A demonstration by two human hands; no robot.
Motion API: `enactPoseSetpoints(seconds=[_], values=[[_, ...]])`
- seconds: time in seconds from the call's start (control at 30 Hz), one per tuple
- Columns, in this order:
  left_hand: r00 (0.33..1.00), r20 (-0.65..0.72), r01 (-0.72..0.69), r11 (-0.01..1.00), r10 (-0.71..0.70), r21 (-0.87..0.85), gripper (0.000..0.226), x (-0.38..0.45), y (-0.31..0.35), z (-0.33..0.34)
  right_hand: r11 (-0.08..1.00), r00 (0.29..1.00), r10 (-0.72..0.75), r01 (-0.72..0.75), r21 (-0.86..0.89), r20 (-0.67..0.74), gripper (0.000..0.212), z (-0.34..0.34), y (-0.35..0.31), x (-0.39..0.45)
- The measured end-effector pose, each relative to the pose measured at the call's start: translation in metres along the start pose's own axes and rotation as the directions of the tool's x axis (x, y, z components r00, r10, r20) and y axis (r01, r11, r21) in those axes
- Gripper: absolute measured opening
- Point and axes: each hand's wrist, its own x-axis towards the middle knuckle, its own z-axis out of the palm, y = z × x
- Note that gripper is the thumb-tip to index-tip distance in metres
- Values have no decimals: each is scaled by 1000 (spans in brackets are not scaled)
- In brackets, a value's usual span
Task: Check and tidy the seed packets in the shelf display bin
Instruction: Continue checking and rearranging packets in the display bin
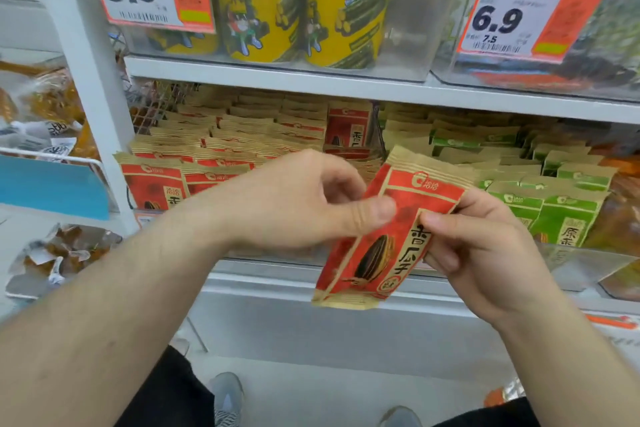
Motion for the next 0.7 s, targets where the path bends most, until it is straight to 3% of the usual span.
enactPoseSetpoints(seconds=[0.03,0.1,0.13,0.23,0.33,0.43,0.57,0.7], values=[[992,-125,15,1000,-12,19,55,7,1,-7,1000,999,1,0,9,-53,8,0,-2,0],[947,-321,47,986,7,158,43,29,-2,-18,1000,990,27,-26,10,-136,23,2,-7,1],[937,-349,73,959,29,273,33,42,-4,-21,999,985,30,-32,-9,-170,28,1,-8,0],[981,-195,84,852,21,517,28,81,-15,-26,997,965,56,-69,-39,-257,33,-2,-10,3],[994,-74,109,757,-79,644,41,111,-22,-22,995,951,70,-90,-51,-300,29,-8,-7,6],[980,13,142,742,-199,655,44,136,-27,-19,994,943,78,-99,-50,-322,27,-11,-4,8],[922,51,259,712,-383,653,74,159,-40,-17,994,935,92,-105,-19,-342,26,-16,-3,9],[915,51,254,669,-401,698,84,166,-46,-13,993,937,73,-99,-58,-343,30,-17,-2,11]])
